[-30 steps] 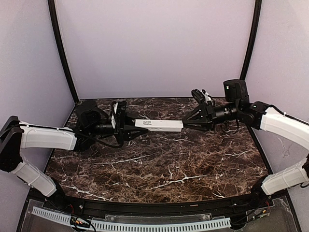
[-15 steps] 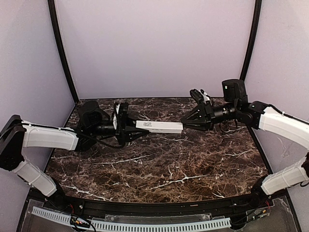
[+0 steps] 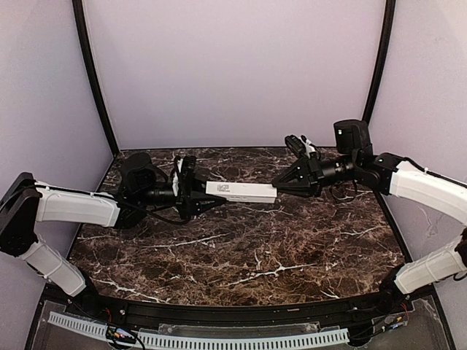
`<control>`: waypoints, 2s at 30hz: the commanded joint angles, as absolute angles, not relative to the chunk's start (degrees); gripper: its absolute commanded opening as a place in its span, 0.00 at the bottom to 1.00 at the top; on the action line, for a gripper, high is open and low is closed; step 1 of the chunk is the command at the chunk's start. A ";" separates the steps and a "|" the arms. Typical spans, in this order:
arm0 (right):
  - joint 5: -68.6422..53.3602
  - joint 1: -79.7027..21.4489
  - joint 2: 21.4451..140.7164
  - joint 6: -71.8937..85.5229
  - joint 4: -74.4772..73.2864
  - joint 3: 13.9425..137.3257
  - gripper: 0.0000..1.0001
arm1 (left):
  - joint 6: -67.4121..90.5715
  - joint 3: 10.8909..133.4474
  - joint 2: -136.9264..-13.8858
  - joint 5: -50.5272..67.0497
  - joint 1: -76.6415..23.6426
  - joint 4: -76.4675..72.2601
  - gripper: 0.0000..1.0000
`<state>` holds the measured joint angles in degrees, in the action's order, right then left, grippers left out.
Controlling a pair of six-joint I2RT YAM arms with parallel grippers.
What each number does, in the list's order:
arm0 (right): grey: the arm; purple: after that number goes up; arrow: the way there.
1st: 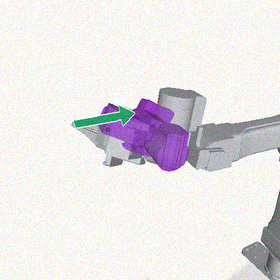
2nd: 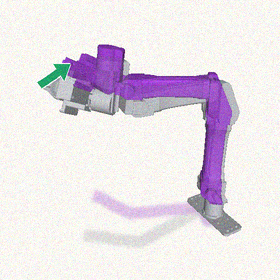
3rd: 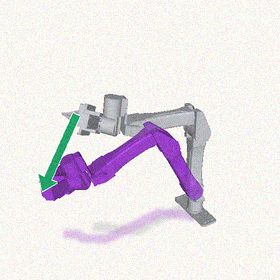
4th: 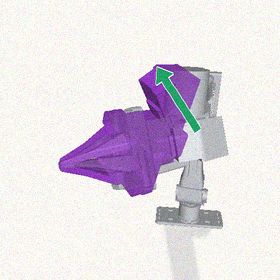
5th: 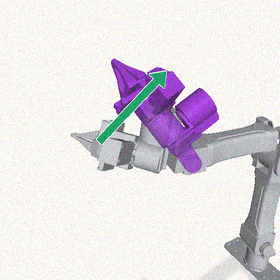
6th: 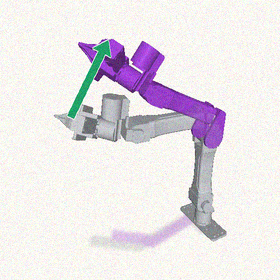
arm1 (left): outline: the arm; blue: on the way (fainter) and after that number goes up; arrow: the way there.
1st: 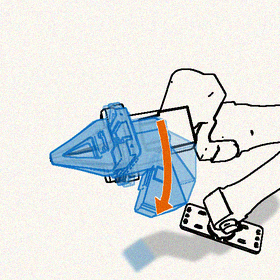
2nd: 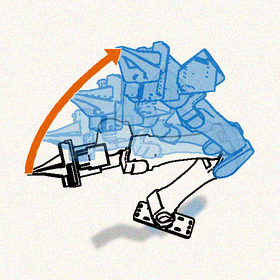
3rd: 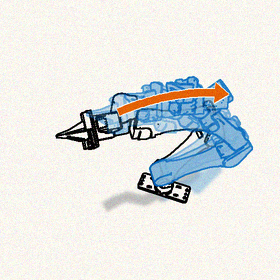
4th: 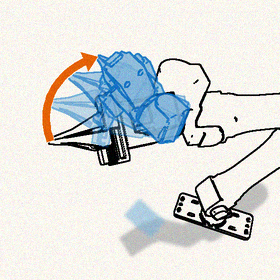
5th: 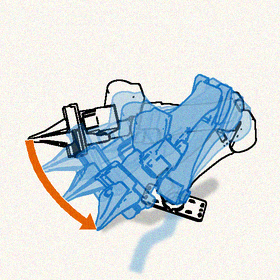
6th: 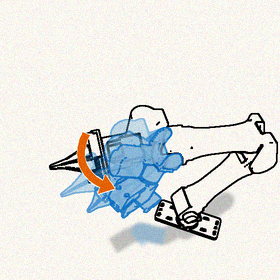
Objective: Unload the batteries from the remote control
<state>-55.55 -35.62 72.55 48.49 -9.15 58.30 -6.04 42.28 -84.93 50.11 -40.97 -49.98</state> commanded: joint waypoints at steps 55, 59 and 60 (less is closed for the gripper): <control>-49.08 -36.59 71.19 43.92 -10.51 63.16 0.00 | -8.88 41.51 -82.05 46.10 -40.67 -48.06 0.00; -46.53 -35.97 70.61 42.27 -12.59 64.34 0.00 | -9.16 41.21 -81.58 45.91 -40.69 -47.86 0.00; -46.00 -35.69 70.39 41.93 -12.90 64.56 0.00 | -9.24 41.09 -81.48 45.85 -40.69 -47.76 0.00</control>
